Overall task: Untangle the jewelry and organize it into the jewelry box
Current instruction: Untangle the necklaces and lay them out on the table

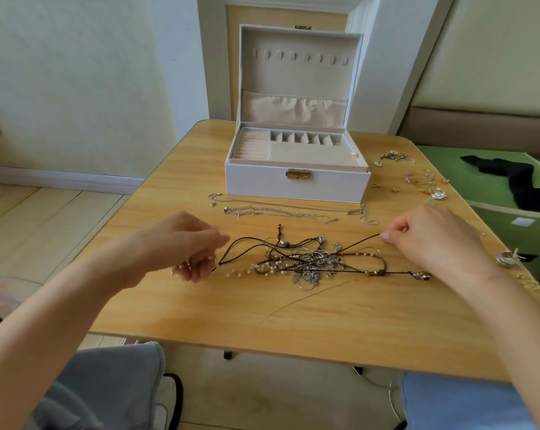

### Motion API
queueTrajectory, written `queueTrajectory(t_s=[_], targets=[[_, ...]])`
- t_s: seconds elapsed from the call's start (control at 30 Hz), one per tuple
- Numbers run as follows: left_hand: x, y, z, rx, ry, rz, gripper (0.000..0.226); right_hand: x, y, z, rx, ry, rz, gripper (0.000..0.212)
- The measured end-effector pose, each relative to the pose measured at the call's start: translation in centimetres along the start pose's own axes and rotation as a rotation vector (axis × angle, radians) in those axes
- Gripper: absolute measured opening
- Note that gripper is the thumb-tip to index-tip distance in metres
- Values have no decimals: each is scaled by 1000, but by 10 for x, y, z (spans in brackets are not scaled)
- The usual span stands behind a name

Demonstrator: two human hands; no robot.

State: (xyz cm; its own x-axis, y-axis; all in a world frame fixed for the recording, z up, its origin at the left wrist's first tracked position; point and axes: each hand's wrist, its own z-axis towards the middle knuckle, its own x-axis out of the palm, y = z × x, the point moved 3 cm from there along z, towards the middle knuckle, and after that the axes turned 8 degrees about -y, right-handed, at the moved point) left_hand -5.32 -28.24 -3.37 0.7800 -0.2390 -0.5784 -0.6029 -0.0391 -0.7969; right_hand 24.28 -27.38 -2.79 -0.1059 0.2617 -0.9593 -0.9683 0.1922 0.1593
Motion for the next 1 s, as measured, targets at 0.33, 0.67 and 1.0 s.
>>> queueTrajectory(t_s=[0.33, 0.67, 1.0], targets=[[4, 10, -9, 134, 212, 297, 21, 3, 68, -36, -583, -26, 553, 7], [1, -30, -12, 506, 44, -535, 20, 28, 102, -46, -536, 111, 846, 11], [-2, -39, 5, 430, 37, -949, 9, 8, 80, -19, -157, 384, 1491, 13]])
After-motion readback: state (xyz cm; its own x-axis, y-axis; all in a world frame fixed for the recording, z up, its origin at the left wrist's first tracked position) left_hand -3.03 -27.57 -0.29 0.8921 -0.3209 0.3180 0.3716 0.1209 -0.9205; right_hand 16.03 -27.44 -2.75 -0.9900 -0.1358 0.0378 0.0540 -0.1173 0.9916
